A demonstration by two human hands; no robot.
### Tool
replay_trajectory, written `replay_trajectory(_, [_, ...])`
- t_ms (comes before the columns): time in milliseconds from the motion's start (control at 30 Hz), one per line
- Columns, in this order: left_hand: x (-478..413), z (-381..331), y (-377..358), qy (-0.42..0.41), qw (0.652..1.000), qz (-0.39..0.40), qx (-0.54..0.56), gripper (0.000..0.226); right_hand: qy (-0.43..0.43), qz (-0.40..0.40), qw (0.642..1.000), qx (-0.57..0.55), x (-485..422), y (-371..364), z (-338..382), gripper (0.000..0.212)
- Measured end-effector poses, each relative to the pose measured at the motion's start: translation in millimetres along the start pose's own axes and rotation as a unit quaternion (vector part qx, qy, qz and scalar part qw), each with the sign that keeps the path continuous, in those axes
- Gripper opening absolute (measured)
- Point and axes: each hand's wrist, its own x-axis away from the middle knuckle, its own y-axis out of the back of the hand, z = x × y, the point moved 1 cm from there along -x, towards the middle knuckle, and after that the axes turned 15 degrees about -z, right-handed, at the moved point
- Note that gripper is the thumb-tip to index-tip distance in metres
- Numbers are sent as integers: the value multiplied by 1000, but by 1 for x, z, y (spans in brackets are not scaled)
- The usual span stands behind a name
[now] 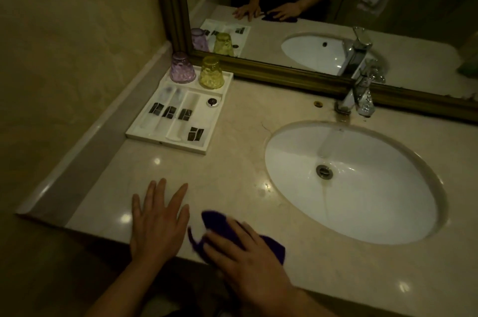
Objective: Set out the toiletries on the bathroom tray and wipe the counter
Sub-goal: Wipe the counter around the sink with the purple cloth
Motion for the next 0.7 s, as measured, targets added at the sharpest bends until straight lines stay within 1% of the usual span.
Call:
replay_trajectory(67, [0,1,-2,1,1000,-2,9,65,23,-22,999,15,20,7,-16,48])
replay_trajectory(100, [0,1,-3,3,1000,-3,11,65,12,-26,999,24,20,12,-27,48])
replay_trajectory(133, [0,1,-3,4,1000,-4,11,64,-23,-21,999,29,16,17,-36,49])
replay_trajectory(167, [-1,1,-4,5,1000,-4,11,64,-79,-16,996,38,9,19,-44,50])
replay_trajectory(233, [-1,1,-5,9,1000,-6,6,63,-200,-28,978,46,-15,17,-60,53])
replay_trajectory(267, [-1,1,-5,10,1000,-5,4,63,-240,-38,968,57,-31,13,-66,54])
replay_trajectory(333, [-1,1,-6,10,1000,-2,1,63,-265,-48,960,73,-66,2,-78,54])
replay_trajectory(433, [-1,0,-6,9,1000,-7,-5,64,-269,-57,960,48,-120,-3,-90,51])
replay_trajectory(467, [-2,-1,-5,9,1000,-8,-6,64,-254,-57,965,44,-131,-4,-90,50])
replay_trajectory(533, [-1,0,-4,7,1000,-6,-6,64,-179,-56,982,35,-131,-7,-78,49])
replay_trajectory(600, [1,2,-4,11,1000,-14,23,63,-56,-46,997,14,-97,-10,-50,46])
replay_trajectory(633, [2,3,-3,17,999,-23,39,63,-6,-43,999,-15,-71,-10,-36,45])
replay_trajectory(700, [2,4,-3,30,997,-30,61,64,46,-43,996,-57,-30,-2,-25,44])
